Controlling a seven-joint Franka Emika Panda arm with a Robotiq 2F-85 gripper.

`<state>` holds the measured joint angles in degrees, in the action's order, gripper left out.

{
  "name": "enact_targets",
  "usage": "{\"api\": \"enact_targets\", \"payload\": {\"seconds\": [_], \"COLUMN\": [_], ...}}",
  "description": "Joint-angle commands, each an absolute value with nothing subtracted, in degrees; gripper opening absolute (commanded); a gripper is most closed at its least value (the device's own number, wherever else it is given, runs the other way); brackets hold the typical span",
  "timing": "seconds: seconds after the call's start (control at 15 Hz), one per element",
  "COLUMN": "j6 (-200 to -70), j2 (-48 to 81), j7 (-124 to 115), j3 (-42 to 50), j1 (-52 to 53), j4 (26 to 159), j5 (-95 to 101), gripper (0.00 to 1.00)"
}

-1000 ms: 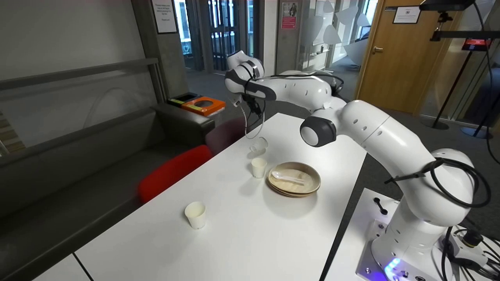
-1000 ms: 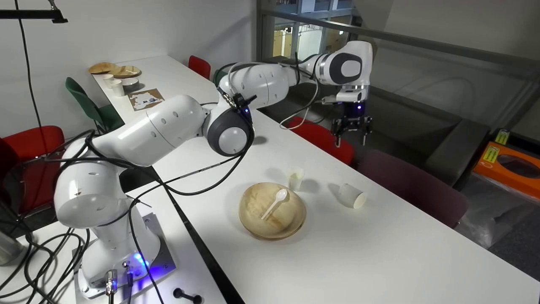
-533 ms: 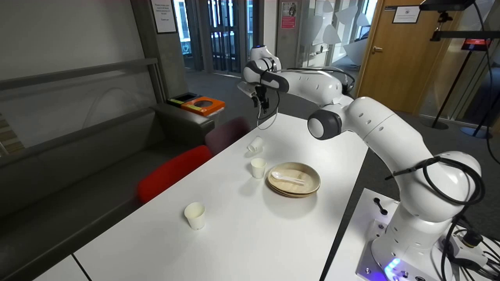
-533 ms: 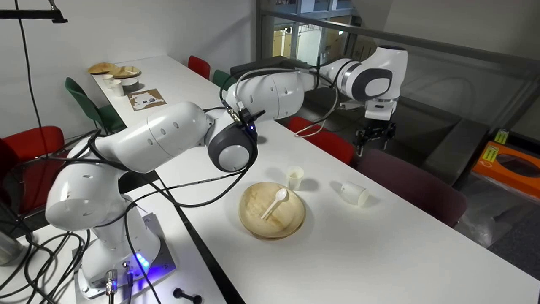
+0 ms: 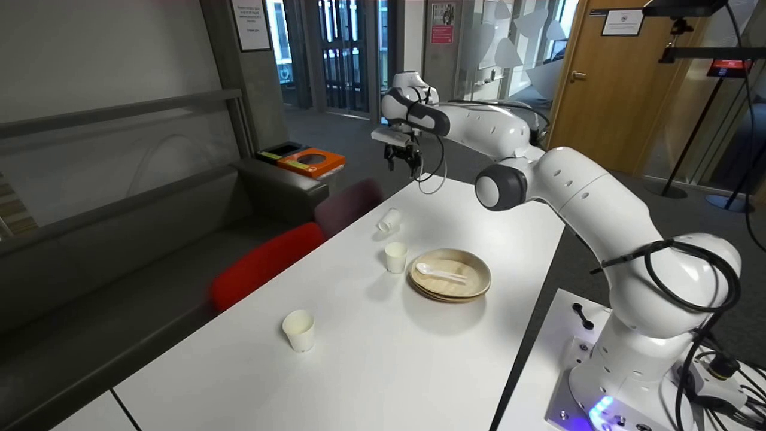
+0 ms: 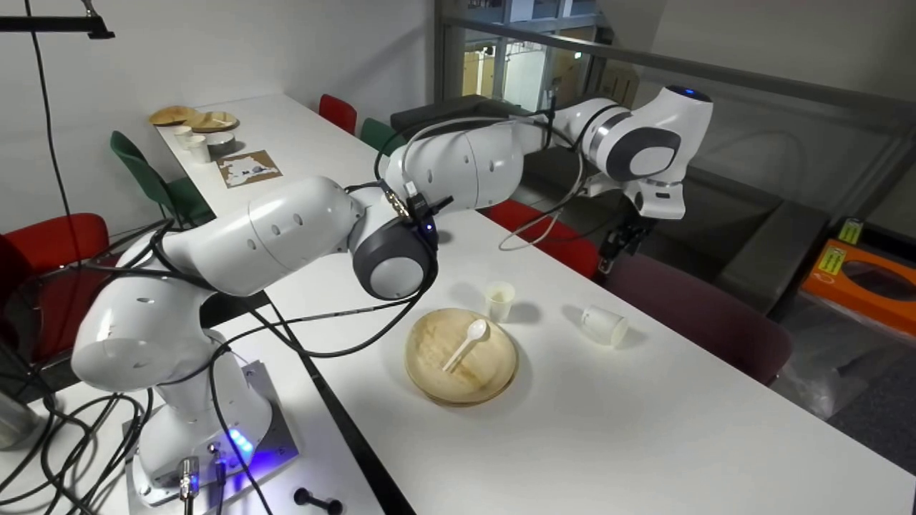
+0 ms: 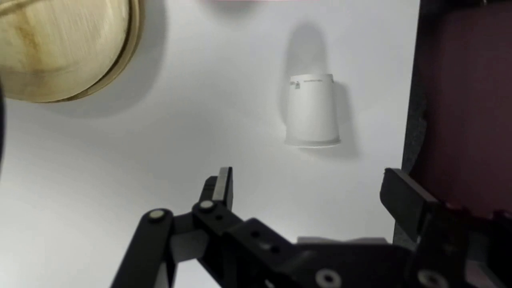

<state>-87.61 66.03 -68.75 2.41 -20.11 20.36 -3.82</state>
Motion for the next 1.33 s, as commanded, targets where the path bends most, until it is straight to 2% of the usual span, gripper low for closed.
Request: {"api": "enact_targets", "payload": {"seconds": [0.0, 0.4, 1.27], "j6": [-87.01, -88.09, -94.33], "j2": [65.05, 65.72, 73.19], "j7": [-67.25, -63.42, -38.16], "j3": [2.73, 2.55, 3.31], "j1": [-20.24, -20.78, -25.16], "j4": [21.82, 21.99, 20.95], "j5": [-4.61, -4.55, -4.86], "gripper": [1.00, 1.00, 1.00]}}
